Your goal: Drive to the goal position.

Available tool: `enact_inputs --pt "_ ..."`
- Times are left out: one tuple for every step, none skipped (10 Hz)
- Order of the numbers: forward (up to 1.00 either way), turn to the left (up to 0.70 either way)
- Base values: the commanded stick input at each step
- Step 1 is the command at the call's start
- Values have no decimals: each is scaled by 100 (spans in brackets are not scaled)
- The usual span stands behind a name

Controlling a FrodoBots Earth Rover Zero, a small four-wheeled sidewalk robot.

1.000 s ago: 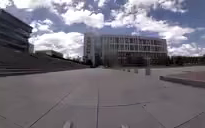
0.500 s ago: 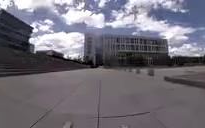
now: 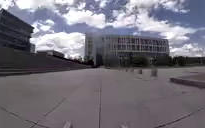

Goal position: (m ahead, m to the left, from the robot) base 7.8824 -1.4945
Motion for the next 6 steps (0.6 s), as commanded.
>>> enact_inputs --pt "70 0" --pt "70 0" --pt "70 0" --pt "70 0" --pt "70 0" --pt "70 0"
